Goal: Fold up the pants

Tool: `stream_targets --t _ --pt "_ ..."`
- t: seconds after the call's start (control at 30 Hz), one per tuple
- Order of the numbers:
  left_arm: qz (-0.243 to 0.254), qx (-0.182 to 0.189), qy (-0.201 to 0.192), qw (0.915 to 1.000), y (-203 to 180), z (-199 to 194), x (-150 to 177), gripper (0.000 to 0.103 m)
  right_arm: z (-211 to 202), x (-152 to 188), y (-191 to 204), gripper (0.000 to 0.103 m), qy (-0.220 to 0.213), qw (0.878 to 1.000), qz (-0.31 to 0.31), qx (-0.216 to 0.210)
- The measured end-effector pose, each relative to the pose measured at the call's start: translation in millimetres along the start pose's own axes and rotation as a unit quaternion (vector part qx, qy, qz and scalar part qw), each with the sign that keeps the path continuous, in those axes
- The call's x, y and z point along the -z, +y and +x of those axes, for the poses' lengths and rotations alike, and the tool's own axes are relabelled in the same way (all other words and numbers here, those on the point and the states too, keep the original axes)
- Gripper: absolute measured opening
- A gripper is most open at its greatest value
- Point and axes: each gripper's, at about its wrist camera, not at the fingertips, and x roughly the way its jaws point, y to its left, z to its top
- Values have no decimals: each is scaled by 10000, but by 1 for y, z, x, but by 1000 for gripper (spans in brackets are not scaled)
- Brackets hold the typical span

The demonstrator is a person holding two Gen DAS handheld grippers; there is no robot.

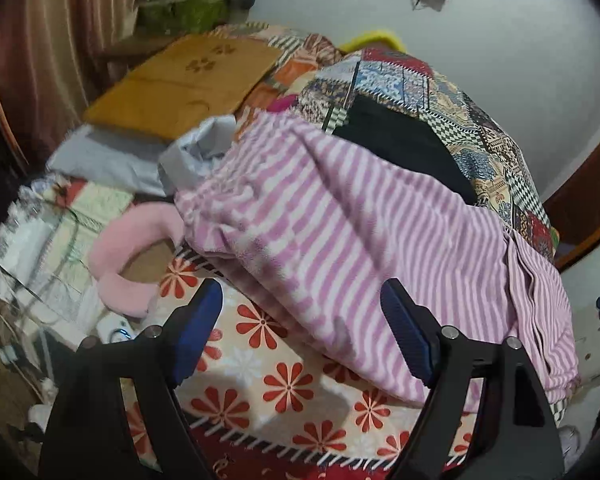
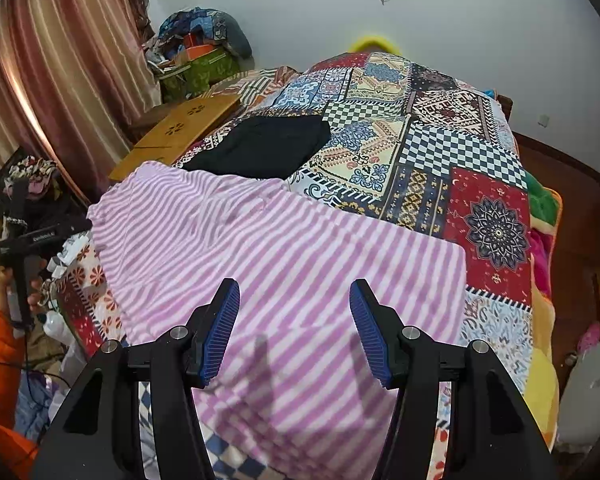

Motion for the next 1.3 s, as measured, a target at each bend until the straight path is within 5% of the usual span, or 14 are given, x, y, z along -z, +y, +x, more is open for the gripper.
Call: stream_targets --t 0.23,0.57,0.63,0.8,0.87,1.3 --pt "-487 121 317 9982 19 42 -9 82 14 -4 -3 54 109 9999 58 58" --pt "-938 335 171 9949 35 71 -38 82 35 -4 -11 54 358 9992 159 94" --pt "-860 178 112 9961 32 74 -43 74 37 -4 -11 54 378 9991 179 92" --pt "-499 -191 1 9986 22 76 -49 32 40 -3 -15 54 438 9988 223 81" --pt "-389 -221 -59 9990 18 75 -50 26 42 -3 -15 54 467 9986 223 84" --pt "136 -351 -737 9966 -1 14 -58 18 46 -4 -3 54 509 9986 131 -97"
